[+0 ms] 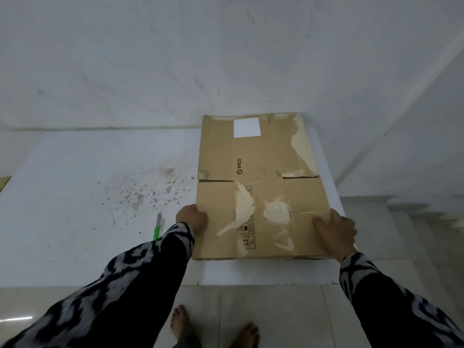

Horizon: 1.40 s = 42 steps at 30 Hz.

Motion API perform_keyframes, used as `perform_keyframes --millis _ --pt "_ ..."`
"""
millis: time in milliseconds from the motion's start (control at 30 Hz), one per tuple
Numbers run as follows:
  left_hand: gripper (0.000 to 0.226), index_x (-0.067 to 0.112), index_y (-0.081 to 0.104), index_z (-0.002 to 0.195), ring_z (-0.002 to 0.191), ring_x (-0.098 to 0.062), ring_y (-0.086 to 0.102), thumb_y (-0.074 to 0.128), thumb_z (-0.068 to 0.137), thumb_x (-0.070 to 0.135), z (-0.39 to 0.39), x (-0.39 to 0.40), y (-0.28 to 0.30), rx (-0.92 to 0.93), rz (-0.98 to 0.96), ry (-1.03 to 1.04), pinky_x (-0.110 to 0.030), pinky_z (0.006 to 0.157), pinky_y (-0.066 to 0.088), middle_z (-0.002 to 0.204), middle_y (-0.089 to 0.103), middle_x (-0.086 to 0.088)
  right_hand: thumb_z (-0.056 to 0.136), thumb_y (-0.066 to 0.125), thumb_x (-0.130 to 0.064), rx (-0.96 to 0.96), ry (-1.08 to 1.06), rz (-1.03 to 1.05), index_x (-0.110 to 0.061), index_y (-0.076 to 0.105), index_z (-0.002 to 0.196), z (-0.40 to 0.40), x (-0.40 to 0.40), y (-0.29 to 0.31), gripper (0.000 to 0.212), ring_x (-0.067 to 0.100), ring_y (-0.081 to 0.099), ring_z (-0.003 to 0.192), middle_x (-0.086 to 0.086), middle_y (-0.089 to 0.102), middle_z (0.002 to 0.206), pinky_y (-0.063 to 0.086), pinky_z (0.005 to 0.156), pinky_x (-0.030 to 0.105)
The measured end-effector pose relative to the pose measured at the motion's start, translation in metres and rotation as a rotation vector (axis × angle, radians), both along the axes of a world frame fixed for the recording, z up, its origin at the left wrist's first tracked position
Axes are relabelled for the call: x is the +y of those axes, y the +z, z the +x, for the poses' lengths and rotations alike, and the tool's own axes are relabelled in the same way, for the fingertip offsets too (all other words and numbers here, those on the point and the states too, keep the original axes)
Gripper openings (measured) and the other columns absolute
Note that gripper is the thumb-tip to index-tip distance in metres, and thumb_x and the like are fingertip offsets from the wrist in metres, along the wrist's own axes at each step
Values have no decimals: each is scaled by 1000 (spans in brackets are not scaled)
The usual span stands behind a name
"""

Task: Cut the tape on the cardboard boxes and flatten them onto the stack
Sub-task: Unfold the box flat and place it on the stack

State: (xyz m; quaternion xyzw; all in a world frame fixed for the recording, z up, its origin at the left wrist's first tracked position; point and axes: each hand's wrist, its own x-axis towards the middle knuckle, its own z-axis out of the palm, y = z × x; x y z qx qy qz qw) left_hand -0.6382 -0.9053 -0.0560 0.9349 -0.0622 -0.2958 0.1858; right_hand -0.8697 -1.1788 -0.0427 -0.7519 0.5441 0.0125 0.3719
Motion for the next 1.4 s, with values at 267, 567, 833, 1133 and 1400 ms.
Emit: perform_keyframes --millis 267,567,833,1133,1400 --pt "39 5 54 127 121 -32 53 46 101 32 2 -4 -1 -12 63 -43 -36 101 41 133 56 -15 101 47 -41 -48 60 83 -15 31 152 -5 1 -3 59 35 43 133 9 43 150 35 110 45" --pt "42 5 50 131 125 -31 51 42 103 34 0 -8 -1 -12 141 -84 -34 101 40 137 53 -14 104 42 -40 -8 93 102 -14 14 157 -7 -1 -10 66 35 36 139 12 33 157 31 111 43" --pt "43 6 53 130 121 -30 53 44 101 36 -4 -2 3 37 8 -10 -32 98 40 133 57 -13 97 54 -33 -38 39 -178 -14 33 152 -5 15 -4 61 37 36 136 15 34 154 35 108 51" --pt "38 19 57 132 123 -16 55 40 105 40 -22 114 42 67 -314 -123 -24 111 29 137 58 2 98 53 -12 -373 179 -93 -12 62 127 37 162 22 31 20 58 108 5 62 121 43 90 29" --pt "22 28 66 114 102 -12 62 48 102 32 9 339 38 32 -461 10 -28 96 47 114 67 14 101 53 -23 -297 530 159 -33 65 104 130 377 27 17 9 66 91 -9 68 99 54 80 27"
